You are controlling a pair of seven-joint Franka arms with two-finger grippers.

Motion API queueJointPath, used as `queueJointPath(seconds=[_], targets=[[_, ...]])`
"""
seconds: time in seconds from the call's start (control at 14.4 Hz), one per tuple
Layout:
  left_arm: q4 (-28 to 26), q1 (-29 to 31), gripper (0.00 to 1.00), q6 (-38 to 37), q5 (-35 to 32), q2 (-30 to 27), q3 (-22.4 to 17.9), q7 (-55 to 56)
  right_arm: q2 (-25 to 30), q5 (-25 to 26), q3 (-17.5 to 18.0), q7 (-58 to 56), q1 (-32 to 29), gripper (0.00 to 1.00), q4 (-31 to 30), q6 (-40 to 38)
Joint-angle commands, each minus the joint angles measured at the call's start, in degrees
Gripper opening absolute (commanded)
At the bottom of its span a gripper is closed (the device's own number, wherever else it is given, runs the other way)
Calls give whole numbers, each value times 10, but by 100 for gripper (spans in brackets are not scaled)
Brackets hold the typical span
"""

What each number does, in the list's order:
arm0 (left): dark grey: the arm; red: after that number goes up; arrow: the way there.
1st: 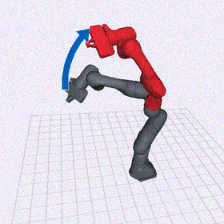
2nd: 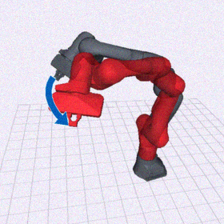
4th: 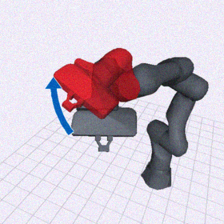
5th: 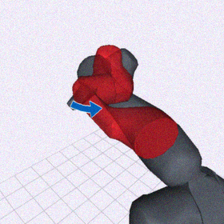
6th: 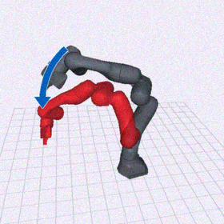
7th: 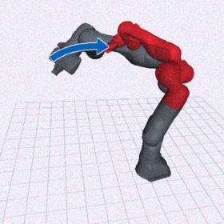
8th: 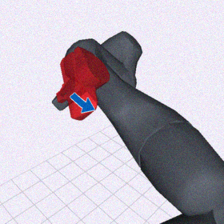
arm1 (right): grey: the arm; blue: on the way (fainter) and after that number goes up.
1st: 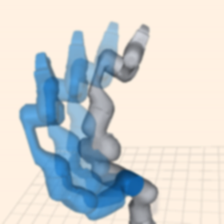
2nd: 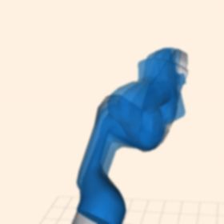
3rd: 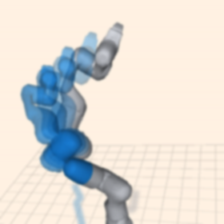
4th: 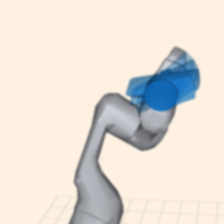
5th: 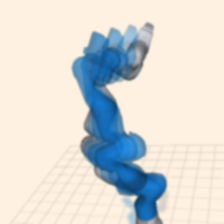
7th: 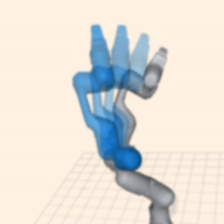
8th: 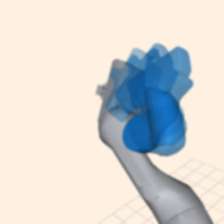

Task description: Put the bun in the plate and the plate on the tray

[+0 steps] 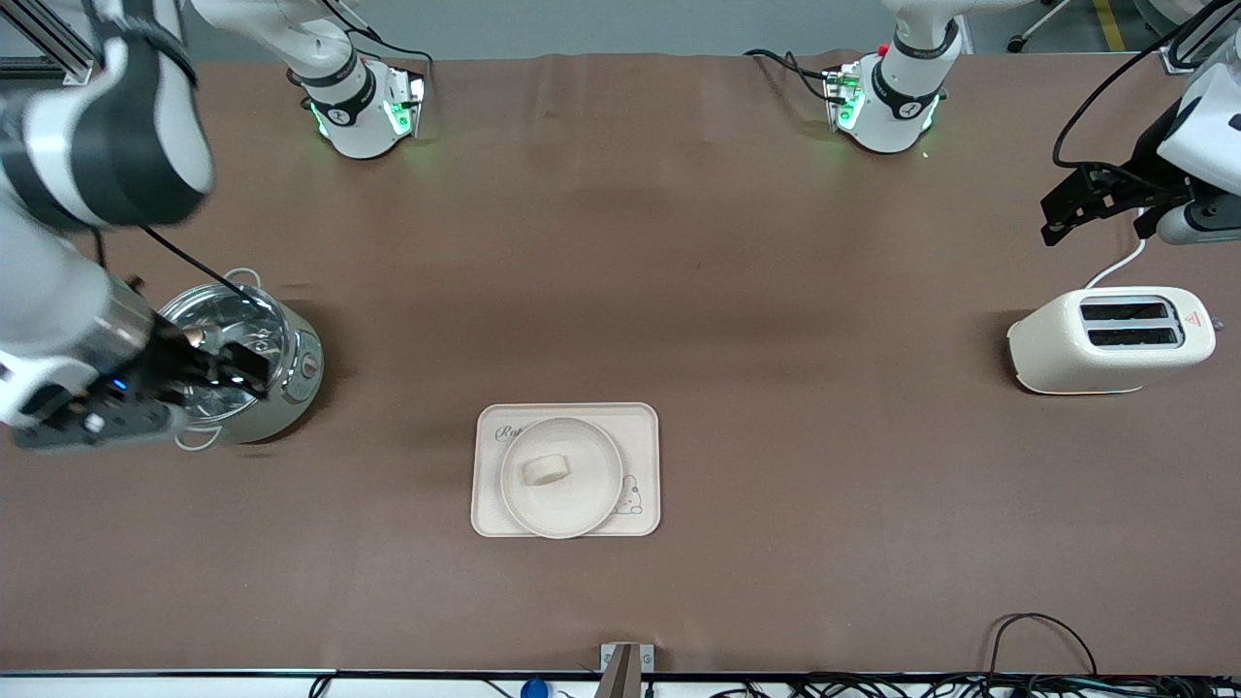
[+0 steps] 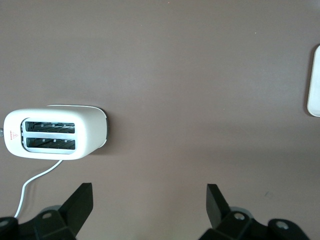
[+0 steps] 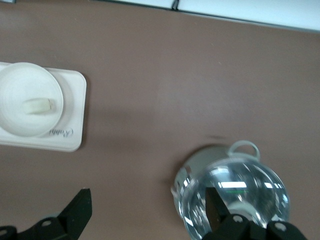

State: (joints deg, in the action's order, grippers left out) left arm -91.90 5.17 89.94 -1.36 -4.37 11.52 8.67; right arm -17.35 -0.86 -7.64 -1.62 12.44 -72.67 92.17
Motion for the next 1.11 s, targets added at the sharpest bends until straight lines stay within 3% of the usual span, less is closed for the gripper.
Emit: queueJointPath(seconds=[0.0,0.21,0.42,1.04], targets=[[3,3,100,-5,23,-4,0,-11,108,14,7,-7,-21,100,-98,-20],[3,4,100,-5,20,-3,0,-12,179,13,7,-6,-62,100,-164,-14],[17,4,100,-5,17,4,-1,-24,179,23,-2,-28,-89,100,-158,-18],[25,2,100,-21,15,7,-1,-51,215,13,-8,-19,-75,100,-190,-38]])
